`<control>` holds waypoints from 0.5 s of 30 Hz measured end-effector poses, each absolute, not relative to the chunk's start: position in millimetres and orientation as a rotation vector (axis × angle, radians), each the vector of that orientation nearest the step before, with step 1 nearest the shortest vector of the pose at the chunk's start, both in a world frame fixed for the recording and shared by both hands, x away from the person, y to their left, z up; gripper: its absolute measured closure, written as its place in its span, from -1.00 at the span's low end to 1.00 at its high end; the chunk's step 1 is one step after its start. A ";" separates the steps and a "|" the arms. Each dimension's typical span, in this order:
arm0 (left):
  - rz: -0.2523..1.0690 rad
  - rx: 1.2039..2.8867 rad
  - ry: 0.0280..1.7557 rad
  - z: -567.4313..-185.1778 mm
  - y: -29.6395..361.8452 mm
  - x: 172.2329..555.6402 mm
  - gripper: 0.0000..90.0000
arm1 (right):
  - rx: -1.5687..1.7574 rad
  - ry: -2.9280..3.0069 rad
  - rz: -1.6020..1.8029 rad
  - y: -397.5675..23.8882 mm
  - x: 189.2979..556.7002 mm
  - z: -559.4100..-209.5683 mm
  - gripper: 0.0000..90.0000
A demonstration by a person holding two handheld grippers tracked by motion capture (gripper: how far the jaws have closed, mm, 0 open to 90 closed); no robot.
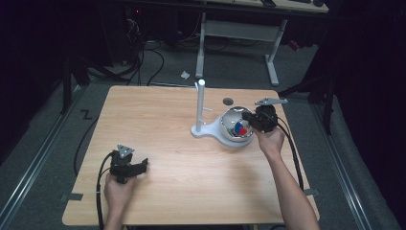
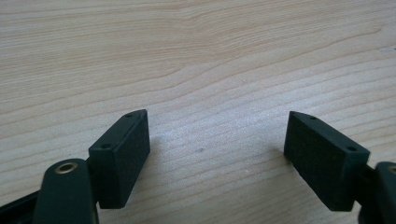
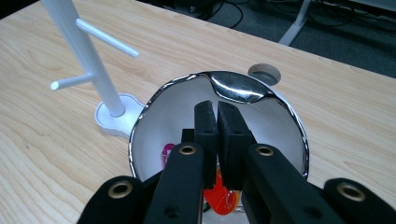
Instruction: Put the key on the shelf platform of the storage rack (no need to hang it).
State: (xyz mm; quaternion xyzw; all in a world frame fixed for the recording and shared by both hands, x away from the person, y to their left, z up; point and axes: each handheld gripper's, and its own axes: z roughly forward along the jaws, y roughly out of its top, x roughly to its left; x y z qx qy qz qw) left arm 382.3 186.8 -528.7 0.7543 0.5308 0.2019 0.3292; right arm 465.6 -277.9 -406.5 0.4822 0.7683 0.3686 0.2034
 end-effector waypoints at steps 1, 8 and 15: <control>0.528 1.974 1.389 -528.7 186.8 382.3 -0.49 | 1.345 2.144 1.029 -277.9 465.6 -406.5 0.95; 0.528 1.973 1.388 -528.7 187.0 382.4 -0.49 | 1.373 2.149 1.008 -276.2 470.4 -414.2 0.95; 0.525 1.974 1.389 -528.6 187.1 382.3 -0.49 | 1.396 2.162 0.979 -274.7 472.8 -420.8 0.95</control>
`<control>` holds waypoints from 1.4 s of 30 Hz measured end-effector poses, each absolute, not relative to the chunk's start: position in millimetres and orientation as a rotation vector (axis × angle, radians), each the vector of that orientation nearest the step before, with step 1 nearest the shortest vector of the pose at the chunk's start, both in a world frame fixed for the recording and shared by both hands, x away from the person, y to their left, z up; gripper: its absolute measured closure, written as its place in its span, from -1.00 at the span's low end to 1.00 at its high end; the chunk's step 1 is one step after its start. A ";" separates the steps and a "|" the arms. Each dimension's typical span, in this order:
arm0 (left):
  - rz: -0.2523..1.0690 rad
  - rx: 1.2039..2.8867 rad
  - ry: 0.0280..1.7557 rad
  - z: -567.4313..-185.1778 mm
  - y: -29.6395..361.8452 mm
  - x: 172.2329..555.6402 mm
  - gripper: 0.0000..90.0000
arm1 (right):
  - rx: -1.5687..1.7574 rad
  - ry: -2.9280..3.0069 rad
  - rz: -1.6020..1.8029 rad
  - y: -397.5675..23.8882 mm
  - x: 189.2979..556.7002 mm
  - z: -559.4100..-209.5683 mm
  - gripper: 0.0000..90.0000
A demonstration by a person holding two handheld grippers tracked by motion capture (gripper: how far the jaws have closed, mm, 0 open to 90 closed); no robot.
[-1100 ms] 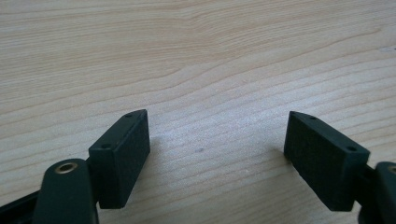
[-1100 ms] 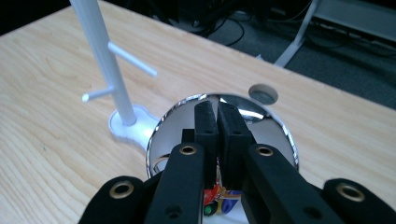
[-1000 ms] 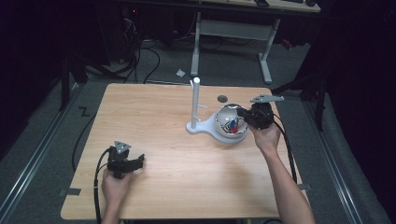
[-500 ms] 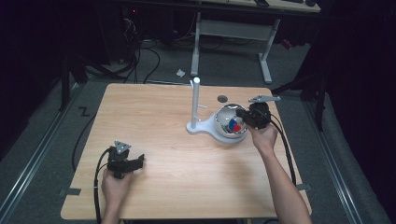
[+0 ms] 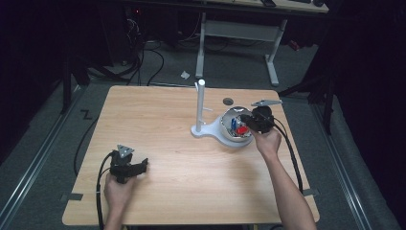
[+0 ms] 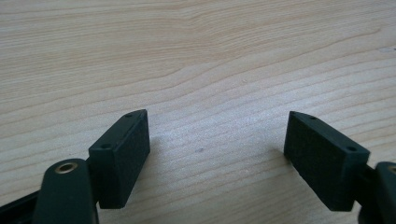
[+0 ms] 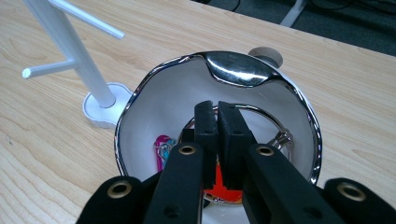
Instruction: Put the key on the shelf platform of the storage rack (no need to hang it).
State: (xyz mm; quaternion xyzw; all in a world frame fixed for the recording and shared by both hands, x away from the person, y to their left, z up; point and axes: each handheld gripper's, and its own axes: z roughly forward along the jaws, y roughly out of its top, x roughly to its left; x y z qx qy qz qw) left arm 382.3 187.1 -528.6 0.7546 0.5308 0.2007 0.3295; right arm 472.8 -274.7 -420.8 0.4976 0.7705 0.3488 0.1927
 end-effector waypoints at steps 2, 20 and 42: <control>0.525 1.978 1.387 -528.5 187.3 382.3 -0.49 | 1.399 2.163 0.979 -275.0 473.0 -421.2 0.95; 0.528 1.977 1.388 -528.6 187.1 382.3 -0.49 | 1.420 2.101 1.045 -294.2 456.4 -409.1 0.25; 0.530 1.979 1.387 -528.7 186.9 382.3 -0.49 | 1.395 1.997 1.102 -330.8 401.3 -379.7 0.13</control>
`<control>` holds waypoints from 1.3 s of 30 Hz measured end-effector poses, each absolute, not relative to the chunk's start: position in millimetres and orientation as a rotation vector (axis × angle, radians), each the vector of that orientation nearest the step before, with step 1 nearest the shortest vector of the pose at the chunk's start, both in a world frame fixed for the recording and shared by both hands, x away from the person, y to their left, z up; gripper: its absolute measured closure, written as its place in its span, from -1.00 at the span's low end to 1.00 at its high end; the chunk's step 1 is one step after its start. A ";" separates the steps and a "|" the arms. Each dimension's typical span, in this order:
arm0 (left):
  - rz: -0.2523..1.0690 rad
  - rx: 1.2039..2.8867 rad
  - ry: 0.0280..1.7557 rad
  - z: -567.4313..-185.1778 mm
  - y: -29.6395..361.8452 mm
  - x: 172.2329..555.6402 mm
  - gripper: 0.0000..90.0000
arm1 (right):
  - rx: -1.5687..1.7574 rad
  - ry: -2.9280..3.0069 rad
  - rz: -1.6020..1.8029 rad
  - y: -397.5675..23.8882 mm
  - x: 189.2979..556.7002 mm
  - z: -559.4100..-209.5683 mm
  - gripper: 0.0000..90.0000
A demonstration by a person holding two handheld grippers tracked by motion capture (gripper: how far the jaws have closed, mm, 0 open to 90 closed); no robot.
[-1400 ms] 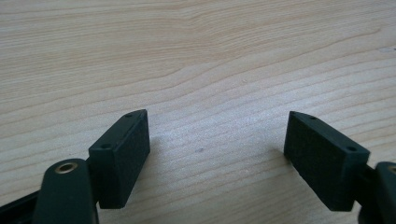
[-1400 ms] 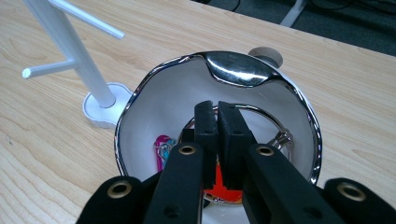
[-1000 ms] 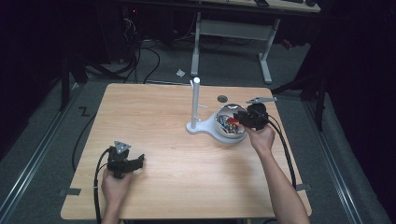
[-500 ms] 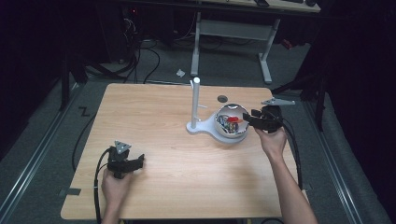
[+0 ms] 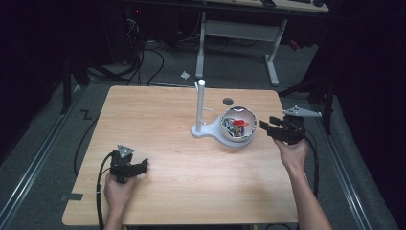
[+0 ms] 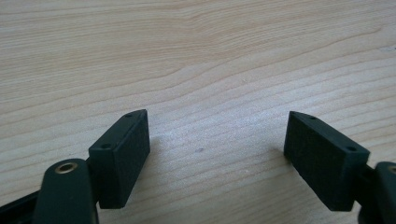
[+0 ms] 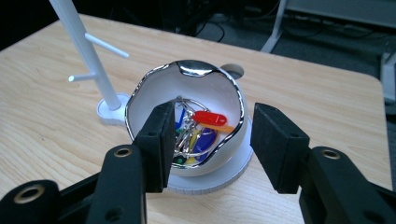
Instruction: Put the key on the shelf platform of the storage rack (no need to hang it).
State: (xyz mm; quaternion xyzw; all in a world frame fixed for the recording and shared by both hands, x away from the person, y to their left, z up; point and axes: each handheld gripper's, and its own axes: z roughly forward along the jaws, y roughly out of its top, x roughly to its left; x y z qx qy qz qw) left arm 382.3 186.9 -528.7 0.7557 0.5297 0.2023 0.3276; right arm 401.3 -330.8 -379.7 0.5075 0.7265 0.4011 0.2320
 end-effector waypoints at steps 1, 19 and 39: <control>0.530 1.979 1.387 -528.7 186.9 382.3 -0.49 | 1.399 1.989 1.111 -332.8 398.7 -380.3 0.12; 0.535 1.980 1.387 -528.8 186.2 382.3 -0.49 | 1.414 1.927 1.145 -349.9 352.9 -385.9 0.08; 0.537 1.982 1.387 -528.8 185.9 382.3 -0.49 | 1.431 1.950 1.148 -344.1 326.0 -422.2 0.05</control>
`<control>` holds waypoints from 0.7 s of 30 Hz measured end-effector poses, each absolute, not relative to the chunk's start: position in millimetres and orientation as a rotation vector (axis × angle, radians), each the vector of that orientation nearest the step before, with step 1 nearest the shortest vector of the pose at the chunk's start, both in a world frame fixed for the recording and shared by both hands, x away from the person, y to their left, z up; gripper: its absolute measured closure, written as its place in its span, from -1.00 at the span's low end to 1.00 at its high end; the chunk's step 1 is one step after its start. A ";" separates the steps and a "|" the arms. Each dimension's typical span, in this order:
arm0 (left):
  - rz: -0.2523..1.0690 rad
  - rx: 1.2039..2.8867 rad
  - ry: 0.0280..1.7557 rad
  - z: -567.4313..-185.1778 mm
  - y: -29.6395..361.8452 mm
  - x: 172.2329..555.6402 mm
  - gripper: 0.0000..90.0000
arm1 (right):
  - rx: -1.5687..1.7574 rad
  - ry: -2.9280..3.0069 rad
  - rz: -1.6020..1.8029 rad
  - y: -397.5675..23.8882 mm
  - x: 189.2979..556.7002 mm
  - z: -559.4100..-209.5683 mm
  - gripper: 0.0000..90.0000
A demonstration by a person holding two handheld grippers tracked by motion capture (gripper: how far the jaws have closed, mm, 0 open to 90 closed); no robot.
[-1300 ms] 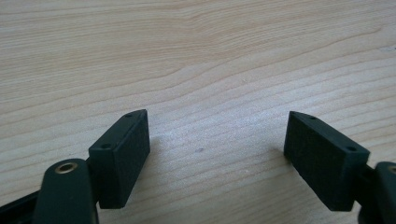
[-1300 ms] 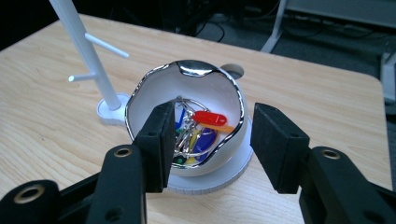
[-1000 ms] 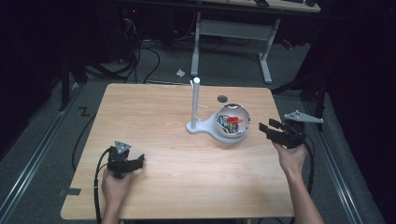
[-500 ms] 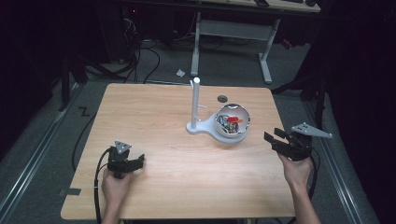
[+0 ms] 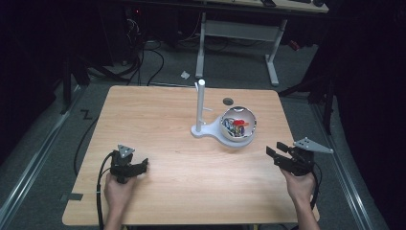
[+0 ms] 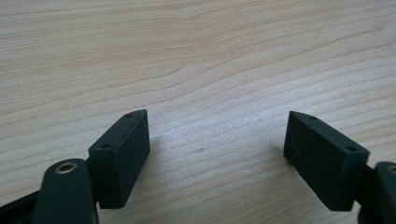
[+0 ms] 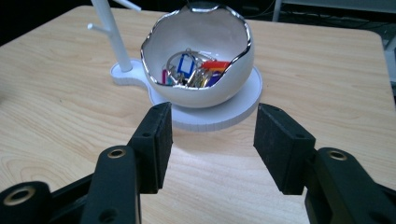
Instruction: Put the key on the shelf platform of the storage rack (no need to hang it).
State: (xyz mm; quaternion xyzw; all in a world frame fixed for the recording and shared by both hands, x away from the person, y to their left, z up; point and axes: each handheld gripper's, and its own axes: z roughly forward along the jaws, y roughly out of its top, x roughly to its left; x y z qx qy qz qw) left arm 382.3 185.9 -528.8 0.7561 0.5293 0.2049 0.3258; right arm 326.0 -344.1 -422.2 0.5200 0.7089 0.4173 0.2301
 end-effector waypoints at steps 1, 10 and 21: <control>0.537 1.982 1.387 -528.8 185.9 382.3 -0.49 | 1.433 1.954 1.145 -342.7 325.8 -424.4 0.04; 0.537 1.982 1.387 -528.8 185.9 382.3 -0.49 | 1.454 1.980 1.147 -332.9 327.8 -444.8 0.04; 0.537 1.982 1.387 -528.8 185.9 382.3 -0.49 | 1.464 2.016 1.123 -321.3 331.3 -464.5 0.05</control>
